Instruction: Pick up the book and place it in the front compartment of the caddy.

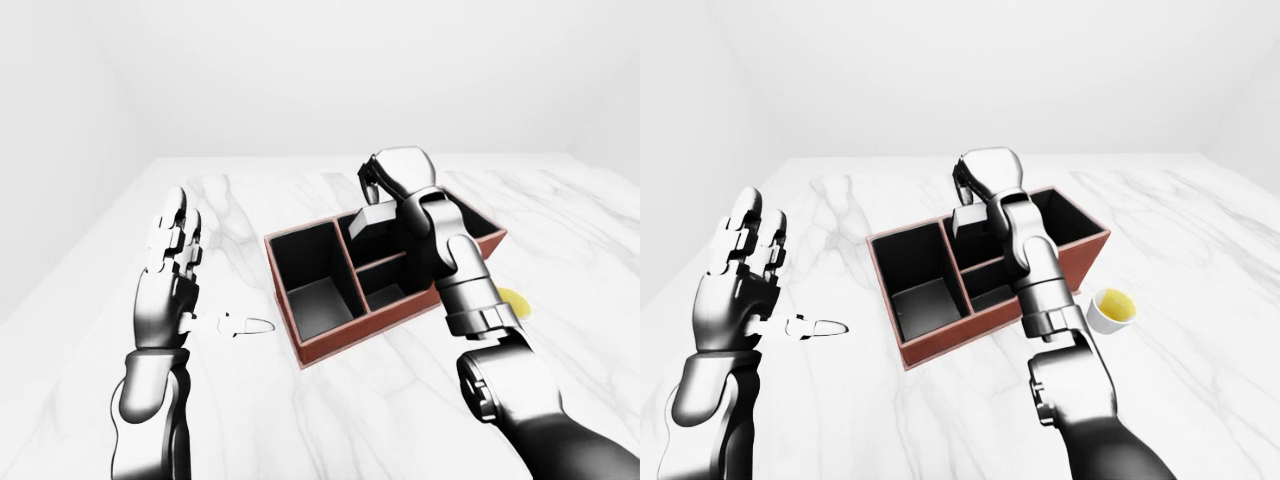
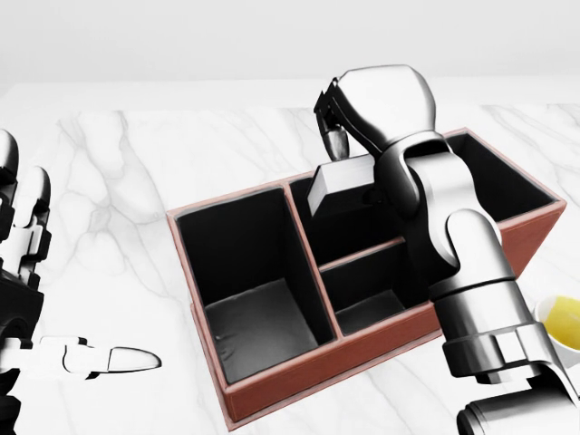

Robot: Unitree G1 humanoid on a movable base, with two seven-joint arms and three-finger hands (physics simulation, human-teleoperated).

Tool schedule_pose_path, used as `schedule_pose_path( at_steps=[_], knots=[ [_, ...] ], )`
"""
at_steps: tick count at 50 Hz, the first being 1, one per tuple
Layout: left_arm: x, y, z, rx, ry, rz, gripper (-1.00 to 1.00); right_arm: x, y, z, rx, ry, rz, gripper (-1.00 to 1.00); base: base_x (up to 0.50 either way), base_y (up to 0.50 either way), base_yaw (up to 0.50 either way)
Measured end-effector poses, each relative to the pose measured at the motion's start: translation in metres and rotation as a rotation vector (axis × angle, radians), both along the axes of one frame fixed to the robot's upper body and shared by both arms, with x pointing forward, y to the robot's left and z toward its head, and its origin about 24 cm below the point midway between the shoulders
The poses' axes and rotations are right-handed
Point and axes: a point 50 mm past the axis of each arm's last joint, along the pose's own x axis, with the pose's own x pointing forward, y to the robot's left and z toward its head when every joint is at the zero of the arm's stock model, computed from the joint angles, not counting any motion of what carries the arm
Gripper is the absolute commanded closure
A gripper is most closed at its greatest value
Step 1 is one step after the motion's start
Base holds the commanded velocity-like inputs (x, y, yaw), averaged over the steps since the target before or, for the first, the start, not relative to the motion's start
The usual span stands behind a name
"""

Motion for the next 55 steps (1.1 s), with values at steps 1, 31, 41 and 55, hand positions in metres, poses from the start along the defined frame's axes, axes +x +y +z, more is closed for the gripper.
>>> schedule_pose_path(
  at_steps=[1, 31, 41, 55],
  knots=[
    [0.0, 0.0, 0.0, 0.0, 0.0, 0.0, -1.0, 0.001, 0.0, -0.001, -0.001, 0.001, -0.002, 1.0, 0.0, 0.0, 0.0],
    [0.002, -0.001, -0.002, -0.002, 0.011, -0.002, -1.0, 0.012, -0.001, -0.024, -0.029, 0.036, -0.036, 1.0, 0.0, 0.0, 0.0],
    [0.002, -0.001, -0.003, -0.003, 0.014, -0.003, -1.0, 0.014, 0.001, -0.03, -0.034, 0.047, -0.038, 1.0, 0.0, 0.0, 0.0],
    [0.002, -0.001, -0.003, -0.003, 0.014, -0.003, -1.0, 0.017, 0.006, -0.038, -0.032, 0.061, -0.036, 1.0, 0.0, 0.0, 0.0]
  ],
)
